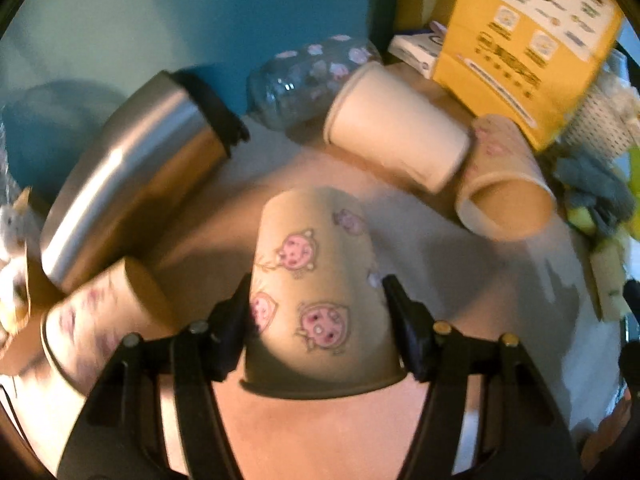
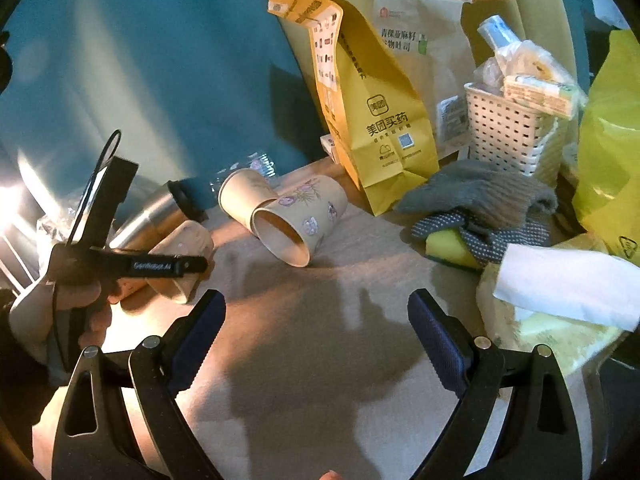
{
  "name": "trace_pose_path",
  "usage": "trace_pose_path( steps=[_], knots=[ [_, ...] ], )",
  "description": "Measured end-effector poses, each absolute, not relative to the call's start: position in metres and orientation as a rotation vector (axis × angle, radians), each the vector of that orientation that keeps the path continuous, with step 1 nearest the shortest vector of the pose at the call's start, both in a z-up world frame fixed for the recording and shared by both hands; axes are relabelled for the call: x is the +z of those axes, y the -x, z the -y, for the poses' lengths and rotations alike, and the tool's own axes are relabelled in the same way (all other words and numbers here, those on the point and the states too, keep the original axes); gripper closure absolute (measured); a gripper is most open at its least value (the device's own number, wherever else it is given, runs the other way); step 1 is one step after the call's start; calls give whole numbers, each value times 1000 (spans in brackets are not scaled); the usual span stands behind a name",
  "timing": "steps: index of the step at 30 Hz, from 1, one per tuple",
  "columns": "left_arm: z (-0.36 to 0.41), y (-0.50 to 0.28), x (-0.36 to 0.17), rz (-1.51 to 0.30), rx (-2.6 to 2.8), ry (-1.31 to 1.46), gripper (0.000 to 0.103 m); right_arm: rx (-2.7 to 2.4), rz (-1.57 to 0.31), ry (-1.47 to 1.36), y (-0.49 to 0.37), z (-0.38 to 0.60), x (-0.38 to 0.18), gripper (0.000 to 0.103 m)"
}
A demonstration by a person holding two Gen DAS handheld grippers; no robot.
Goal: Flip cup upside down
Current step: 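Lift the cup with the left gripper and carry it toward the right gripper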
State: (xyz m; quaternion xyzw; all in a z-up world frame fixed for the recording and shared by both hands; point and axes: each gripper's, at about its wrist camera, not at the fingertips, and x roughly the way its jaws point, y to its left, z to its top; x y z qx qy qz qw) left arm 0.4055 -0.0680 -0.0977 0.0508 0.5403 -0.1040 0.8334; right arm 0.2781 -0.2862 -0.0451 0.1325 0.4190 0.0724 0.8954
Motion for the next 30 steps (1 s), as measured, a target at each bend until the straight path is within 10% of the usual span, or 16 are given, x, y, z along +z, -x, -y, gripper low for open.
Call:
trace_pose_path(
  steps=[30],
  knots=[
    [61, -119, -77, -1147, -259, 192, 40, 303, -977, -260, -113, 259, 4, 9]
  ],
)
